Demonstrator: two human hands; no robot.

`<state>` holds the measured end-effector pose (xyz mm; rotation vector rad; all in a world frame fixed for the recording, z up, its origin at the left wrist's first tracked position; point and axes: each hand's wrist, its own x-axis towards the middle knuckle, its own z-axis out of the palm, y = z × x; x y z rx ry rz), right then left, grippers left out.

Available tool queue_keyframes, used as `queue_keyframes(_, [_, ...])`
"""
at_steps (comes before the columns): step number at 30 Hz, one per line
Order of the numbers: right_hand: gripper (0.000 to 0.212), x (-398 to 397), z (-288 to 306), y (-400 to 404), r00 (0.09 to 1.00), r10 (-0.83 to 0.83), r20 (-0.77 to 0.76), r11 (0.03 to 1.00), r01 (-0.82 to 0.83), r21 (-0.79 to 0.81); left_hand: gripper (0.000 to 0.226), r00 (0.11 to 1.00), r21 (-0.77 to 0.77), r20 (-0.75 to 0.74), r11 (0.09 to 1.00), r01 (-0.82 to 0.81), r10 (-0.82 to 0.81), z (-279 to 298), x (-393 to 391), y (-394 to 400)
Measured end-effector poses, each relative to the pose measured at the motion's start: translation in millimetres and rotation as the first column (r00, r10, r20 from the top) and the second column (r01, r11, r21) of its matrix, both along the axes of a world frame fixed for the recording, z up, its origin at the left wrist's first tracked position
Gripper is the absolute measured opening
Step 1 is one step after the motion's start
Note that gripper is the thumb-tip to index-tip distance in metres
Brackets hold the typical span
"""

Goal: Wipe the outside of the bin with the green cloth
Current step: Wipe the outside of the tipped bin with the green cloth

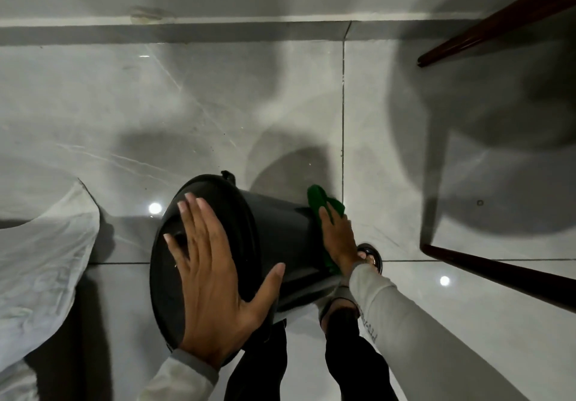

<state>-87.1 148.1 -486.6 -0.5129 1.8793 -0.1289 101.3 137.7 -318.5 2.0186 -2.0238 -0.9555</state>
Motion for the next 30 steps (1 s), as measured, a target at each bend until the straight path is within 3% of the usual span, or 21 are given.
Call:
queue_keyframes(3, [0.048,0,4,13,0.982,-0.177,0.071,0.984,0.178,-0.015,0.114,0.997,0.001,0.036,0.998,0.061,-0.061,-1,-2,4])
queue_keyframes(6, [0.042,12,27,8,0.971,-0.191,0.142,0.97,0.209,-0.125,0.11,0.999,0.047,0.038,0.998,0.031,-0.033,0,5,4])
queue_keyframes(9, [0.041,32,65,-10,0.968,-0.075,0.238,0.943,0.147,-0.298,0.11,0.999,0.071,0.023,0.997,-0.027,0.025,2,3,-1])
queue_keyframes(12, [0.046,54,100,-16,0.901,0.132,0.413,0.833,0.125,-0.539,0.111,0.997,0.074,0.03,0.994,-0.078,0.076,2,-4,-8])
queue_keyframes(14, [0.047,59,102,-16,0.897,0.291,0.332,0.752,0.0,-0.66,0.111,0.993,0.077,0.021,0.991,-0.114,0.112,1,-2,-9])
queue_keyframes(16, [0.048,58,90,-20,0.918,0.349,0.187,0.711,-0.13,-0.691,0.11,0.991,0.08,0.002,0.988,-0.135,0.135,0,4,-7])
queue_keyframes(19, [0.047,50,62,-30,0.953,0.289,0.092,0.802,-0.188,-0.567,0.109,0.986,0.099,-0.02,0.982,-0.163,0.166,-2,8,-10])
queue_keyframes(23, [0.048,18,25,-48,0.967,0.212,0.141,0.962,-0.181,-0.206,0.109,0.991,0.085,-0.014,0.988,-0.128,0.129,-2,3,-12])
queue_keyframes(27, [0.053,-6,-5,-50,0.972,0.115,0.207,0.985,-0.138,0.101,0.106,0.999,0.028,0.035,1.0,0.012,-0.013,-1,-12,1])
queue_keyframes(30, [0.049,-5,0,-55,0.963,0.081,0.256,0.989,-0.109,0.099,0.102,0.999,0.058,0.043,0.998,0.006,-0.008,0,-18,1])
